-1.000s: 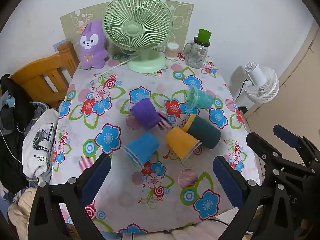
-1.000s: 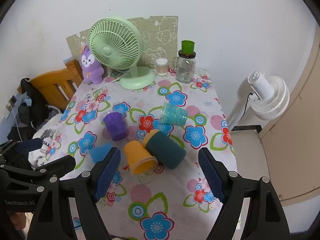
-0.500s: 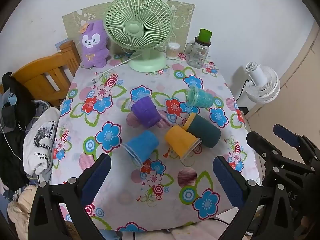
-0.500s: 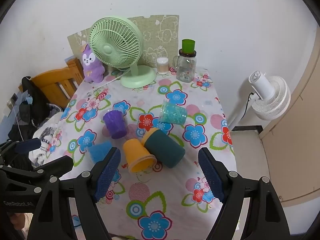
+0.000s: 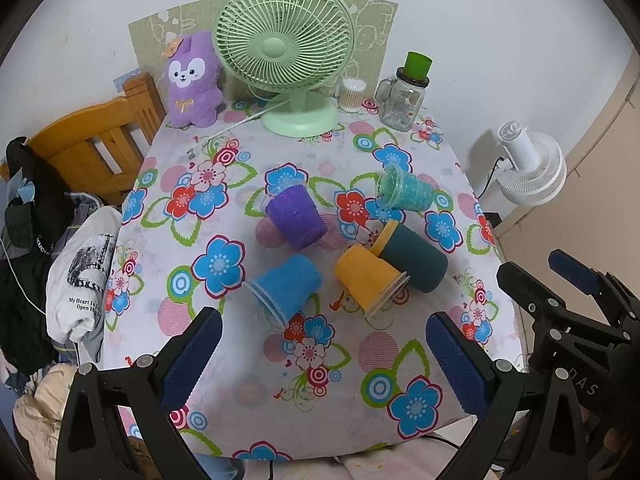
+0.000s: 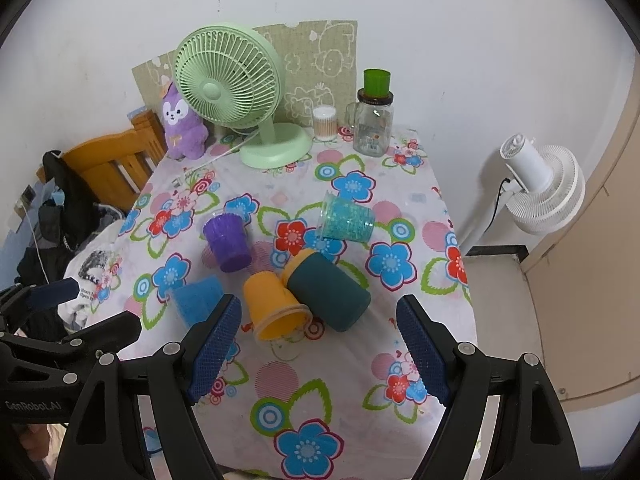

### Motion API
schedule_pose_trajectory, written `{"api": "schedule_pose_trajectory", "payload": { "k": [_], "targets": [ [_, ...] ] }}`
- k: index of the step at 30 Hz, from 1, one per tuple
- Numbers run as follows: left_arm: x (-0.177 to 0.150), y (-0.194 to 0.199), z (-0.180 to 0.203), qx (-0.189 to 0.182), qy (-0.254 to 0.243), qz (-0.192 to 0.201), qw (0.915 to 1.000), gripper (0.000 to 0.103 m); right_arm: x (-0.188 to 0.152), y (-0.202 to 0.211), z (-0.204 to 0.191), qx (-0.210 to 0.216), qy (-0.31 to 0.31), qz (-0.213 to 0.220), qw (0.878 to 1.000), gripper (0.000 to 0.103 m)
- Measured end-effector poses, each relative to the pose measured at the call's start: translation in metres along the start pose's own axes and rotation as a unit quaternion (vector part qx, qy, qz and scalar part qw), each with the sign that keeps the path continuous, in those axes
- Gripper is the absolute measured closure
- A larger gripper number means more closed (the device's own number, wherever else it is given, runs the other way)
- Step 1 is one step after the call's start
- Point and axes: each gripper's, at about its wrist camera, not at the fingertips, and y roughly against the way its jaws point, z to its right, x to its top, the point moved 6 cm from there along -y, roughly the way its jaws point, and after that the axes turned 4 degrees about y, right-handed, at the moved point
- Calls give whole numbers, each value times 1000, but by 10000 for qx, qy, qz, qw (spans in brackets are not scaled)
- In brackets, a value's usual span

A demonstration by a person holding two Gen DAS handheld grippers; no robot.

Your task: Flip cup upside down

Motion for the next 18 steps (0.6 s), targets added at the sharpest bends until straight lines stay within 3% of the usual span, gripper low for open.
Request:
{"api": "schedule_pose_trajectory", "payload": {
  "k": [18],
  "targets": [
    [6,-25,1,100,-27,-223,9997,0,8,-26,7,63,28,-280,9996,21]
  ]
}}
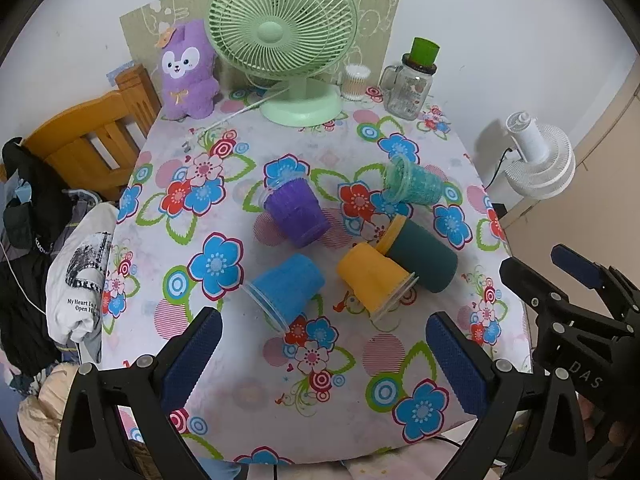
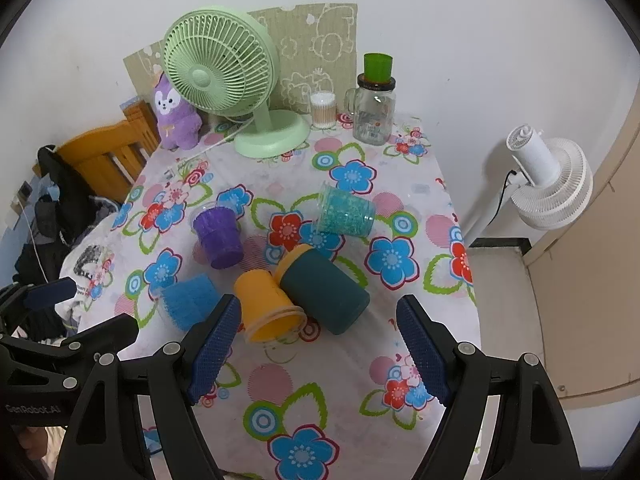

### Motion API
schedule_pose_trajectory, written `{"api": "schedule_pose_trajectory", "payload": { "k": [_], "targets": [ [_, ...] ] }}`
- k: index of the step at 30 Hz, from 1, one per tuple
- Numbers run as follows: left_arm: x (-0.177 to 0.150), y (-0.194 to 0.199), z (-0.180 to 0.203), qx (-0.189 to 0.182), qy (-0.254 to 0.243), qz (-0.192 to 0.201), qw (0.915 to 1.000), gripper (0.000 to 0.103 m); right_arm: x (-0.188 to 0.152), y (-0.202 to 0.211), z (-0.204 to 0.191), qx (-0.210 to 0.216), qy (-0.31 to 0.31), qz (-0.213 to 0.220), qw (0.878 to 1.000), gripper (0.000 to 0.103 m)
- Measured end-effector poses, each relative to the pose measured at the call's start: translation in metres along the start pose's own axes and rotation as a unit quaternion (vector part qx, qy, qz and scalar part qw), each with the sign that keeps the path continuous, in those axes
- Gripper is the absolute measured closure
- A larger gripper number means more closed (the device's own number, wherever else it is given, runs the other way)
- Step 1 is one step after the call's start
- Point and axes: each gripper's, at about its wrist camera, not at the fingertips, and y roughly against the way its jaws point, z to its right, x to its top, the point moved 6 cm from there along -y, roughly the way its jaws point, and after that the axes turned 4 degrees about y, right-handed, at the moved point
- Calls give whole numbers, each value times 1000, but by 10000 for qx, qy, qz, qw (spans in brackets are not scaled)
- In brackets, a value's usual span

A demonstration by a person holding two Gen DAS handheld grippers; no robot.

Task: Flip cup upside down
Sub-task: 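Move the left tool down to the upright purple cup and close around it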

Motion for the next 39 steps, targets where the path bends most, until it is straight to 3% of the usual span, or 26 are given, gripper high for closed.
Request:
{"api": "schedule_pose_trajectory", "payload": {
  "k": [14,23,39],
  "targets": [
    [24,-35,-19,70,81,-390,9992,0,21,-43,-10,102,82,-408,9991,21],
    [54,-79,-11,-18,102,-635,9979,0,49,-83,5,57,24,-586,9983,21],
    [82,-175,-35,160,779,-1047,9913,0,58,-171,5,190,-199,-1013,9945,21]
  ]
}}
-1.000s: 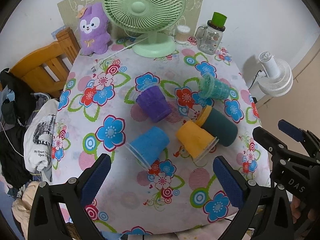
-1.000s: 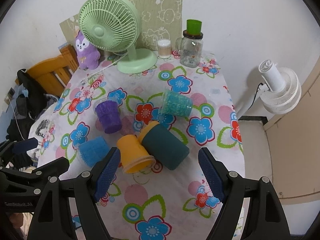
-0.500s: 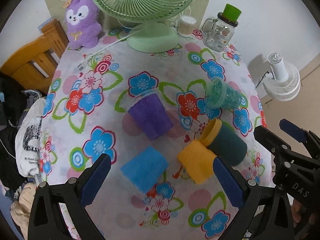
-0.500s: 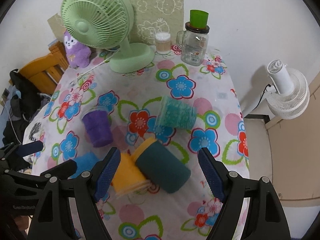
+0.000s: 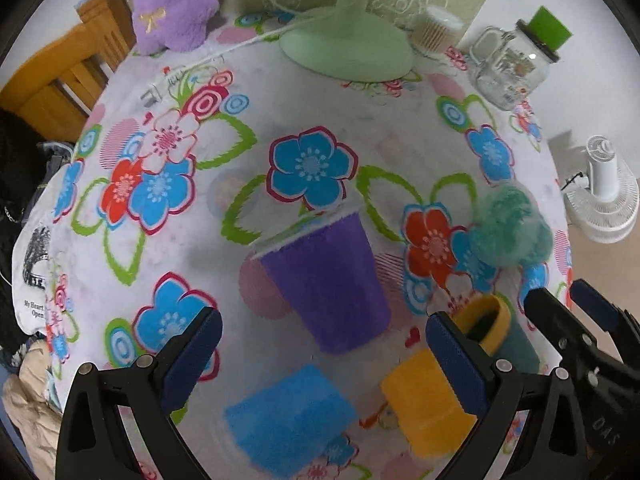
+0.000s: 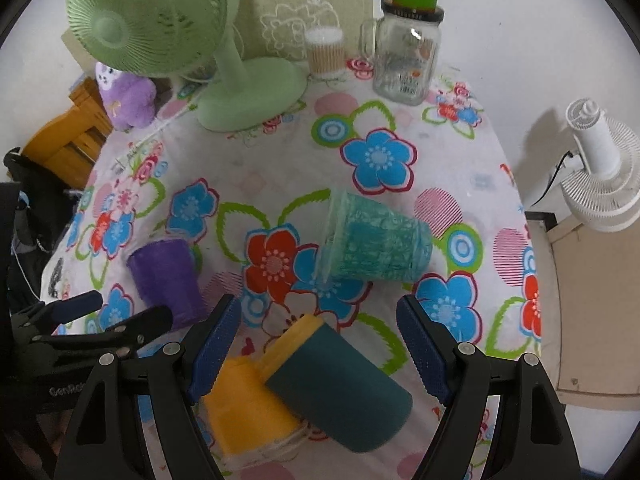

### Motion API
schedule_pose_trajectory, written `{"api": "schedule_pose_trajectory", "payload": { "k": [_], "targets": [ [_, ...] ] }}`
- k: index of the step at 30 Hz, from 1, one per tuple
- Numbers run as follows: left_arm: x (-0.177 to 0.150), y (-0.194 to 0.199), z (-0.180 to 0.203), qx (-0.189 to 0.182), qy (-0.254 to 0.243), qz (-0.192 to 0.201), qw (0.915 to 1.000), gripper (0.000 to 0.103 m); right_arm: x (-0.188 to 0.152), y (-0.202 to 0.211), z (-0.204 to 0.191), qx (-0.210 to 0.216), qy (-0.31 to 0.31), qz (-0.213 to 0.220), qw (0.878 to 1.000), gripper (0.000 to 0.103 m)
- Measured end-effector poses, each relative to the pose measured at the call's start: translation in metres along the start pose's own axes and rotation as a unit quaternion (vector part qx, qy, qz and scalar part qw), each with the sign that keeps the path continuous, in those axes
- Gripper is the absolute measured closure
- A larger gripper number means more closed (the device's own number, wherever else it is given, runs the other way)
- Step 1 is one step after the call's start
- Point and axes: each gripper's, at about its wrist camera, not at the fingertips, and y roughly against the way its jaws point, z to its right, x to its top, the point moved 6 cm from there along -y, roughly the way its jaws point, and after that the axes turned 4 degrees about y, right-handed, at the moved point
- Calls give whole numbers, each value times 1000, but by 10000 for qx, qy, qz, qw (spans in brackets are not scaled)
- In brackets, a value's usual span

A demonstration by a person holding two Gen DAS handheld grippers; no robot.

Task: Flip cup upside down
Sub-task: 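Move the left tool down to the upright purple cup and close around it, then lift the purple cup off the table with the left tool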

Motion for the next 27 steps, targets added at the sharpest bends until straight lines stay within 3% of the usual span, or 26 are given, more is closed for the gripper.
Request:
{"api": "schedule_pose_trajectory", "payload": {
  "k": [5,12,17,27],
  "targets": [
    [2,-22,2,48,37,-88,9999,2,1,-17,7,-126,-28,-92,9999,21],
    [3,-44,-1,120,138,-128,9997,15,-1,-35,4,-108,48,-229,9997,21],
    [7,-49,-1,164,135,14,9998,40,-3,-40,-1,-77,103,-271,9996,21],
    [11,-21,-1,91,-377,350,9986,42,-8,-14,-13,-32,39,-117,9999,21]
  ]
}}
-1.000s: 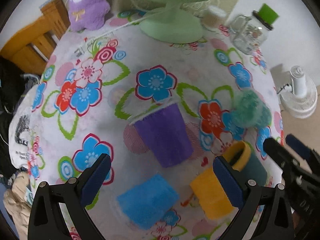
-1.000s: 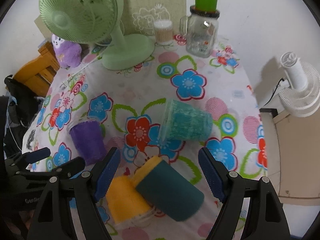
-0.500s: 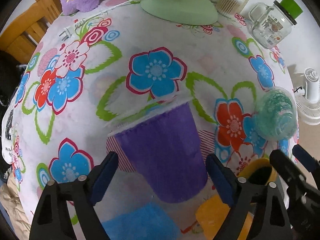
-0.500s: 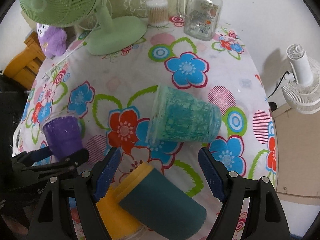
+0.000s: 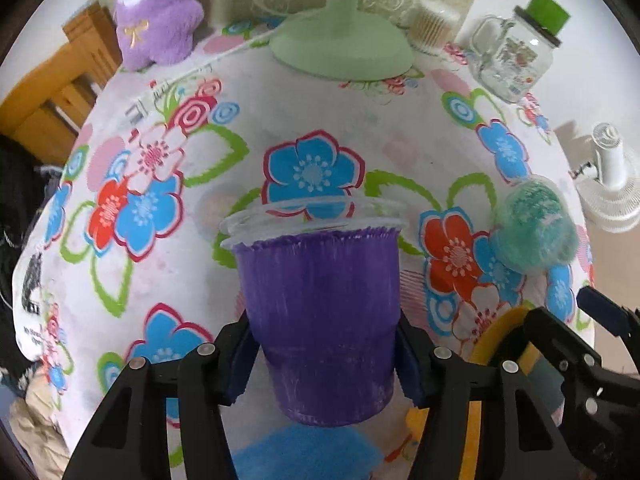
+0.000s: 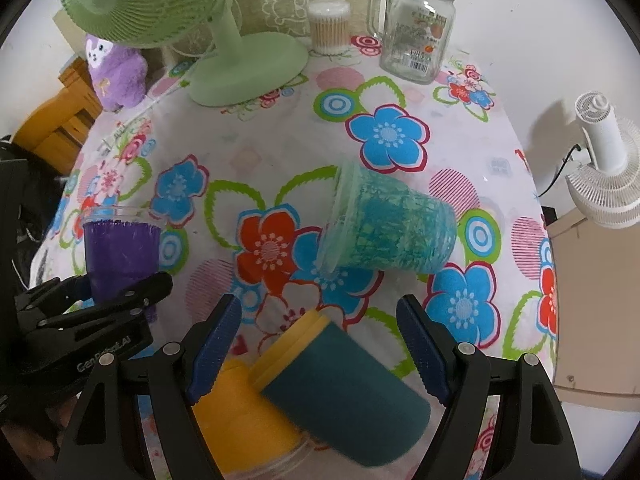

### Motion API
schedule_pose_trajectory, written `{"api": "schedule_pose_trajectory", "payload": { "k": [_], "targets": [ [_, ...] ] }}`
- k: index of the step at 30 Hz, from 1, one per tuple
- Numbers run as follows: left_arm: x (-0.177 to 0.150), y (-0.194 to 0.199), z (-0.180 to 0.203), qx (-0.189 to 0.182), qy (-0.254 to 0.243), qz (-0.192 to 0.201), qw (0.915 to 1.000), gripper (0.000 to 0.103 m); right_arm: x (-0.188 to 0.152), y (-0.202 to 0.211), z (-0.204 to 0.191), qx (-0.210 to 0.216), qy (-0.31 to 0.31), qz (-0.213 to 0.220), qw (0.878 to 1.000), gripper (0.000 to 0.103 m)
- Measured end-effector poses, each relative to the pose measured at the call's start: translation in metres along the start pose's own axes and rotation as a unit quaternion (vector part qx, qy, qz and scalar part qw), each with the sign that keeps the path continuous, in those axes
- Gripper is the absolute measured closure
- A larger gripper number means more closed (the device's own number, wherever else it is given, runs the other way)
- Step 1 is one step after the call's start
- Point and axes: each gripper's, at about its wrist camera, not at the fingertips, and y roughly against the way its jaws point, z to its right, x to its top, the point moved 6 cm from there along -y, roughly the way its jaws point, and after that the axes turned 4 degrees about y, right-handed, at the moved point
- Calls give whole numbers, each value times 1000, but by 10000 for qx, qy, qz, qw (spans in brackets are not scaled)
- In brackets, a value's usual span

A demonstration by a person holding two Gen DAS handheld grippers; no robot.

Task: Flip cup upside down
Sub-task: 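Lift the purple cup off the table with the left tool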

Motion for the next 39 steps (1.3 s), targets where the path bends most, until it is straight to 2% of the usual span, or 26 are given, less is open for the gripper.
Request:
{"api": "schedule_pose_trajectory", "payload": {
  "k": [5,15,24,27,31,35,39],
  "targets": [
    [-10,35,-6,42,-278,186,9994,42,-10,24,-14,18,38,96,9999,21],
    [-30,99,-4,-168,-814,586,9948,42,-32,80,-35,8,-13,438,9990,21],
    [-63,132,0,-248,-1582,847,9834,42,-68,112,-42,-55,-109,543,9984,21],
    [-78,131,2,-335,-1957,779,9770,42,-83,116,-45,-63,-215,559,9982,21],
    [-101,120,4,-368,-2594,666,9628,42,-103,117,-49,-107,-394,552,9976,21],
    [-116,108,6,-591,-3006,507,9506,42,-121,113,-51,-225,-549,509,9969,21],
    [-134,96,14,-656,-3660,514,9269,42,-142,108,-52,-309,-693,511,9958,21]
  ]
}}
